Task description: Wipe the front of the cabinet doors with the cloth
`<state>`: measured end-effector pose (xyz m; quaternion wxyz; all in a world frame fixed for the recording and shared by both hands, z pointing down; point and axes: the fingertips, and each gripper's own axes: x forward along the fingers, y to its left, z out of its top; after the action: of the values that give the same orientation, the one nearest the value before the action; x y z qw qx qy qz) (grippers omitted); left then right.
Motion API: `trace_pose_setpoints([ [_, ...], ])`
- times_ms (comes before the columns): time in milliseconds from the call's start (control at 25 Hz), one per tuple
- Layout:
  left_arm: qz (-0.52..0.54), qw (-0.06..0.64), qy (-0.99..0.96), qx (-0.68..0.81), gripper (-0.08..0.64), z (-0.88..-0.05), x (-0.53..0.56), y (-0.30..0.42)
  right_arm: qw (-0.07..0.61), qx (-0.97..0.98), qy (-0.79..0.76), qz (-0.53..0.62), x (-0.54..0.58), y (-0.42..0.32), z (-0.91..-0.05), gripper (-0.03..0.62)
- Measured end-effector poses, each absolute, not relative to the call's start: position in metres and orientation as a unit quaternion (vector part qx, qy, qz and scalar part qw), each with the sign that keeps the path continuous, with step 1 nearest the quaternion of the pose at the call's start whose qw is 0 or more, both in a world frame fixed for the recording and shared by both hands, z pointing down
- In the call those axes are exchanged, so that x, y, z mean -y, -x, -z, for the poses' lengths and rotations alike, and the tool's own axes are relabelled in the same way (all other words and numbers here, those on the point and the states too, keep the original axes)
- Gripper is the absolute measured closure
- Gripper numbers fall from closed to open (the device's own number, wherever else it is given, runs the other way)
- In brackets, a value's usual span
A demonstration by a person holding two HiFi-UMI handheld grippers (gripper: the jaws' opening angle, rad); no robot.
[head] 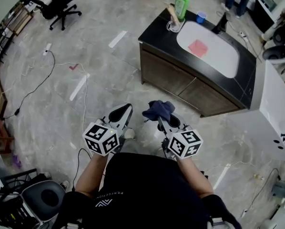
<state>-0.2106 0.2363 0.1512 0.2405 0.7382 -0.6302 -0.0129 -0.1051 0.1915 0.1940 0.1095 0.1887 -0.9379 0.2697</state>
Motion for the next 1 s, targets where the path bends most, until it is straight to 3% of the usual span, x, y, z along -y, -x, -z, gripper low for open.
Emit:
trace_pose_setpoints([
  [480, 0.006, 0.265, -0.756, 0.598, 0.551, -0.181, -0.221, 0.322, 0.134, 0.920, -0.246, -0.275, -0.187, 0.206, -0.221, 0.522],
  [1000, 0.009, 0.260, -0.747, 0.611, 0.551, -0.206, -0.152, 0.335, 0.152, 0.919, -0.235, -0.277, -0.120, 0.230, -0.250, 0.522],
])
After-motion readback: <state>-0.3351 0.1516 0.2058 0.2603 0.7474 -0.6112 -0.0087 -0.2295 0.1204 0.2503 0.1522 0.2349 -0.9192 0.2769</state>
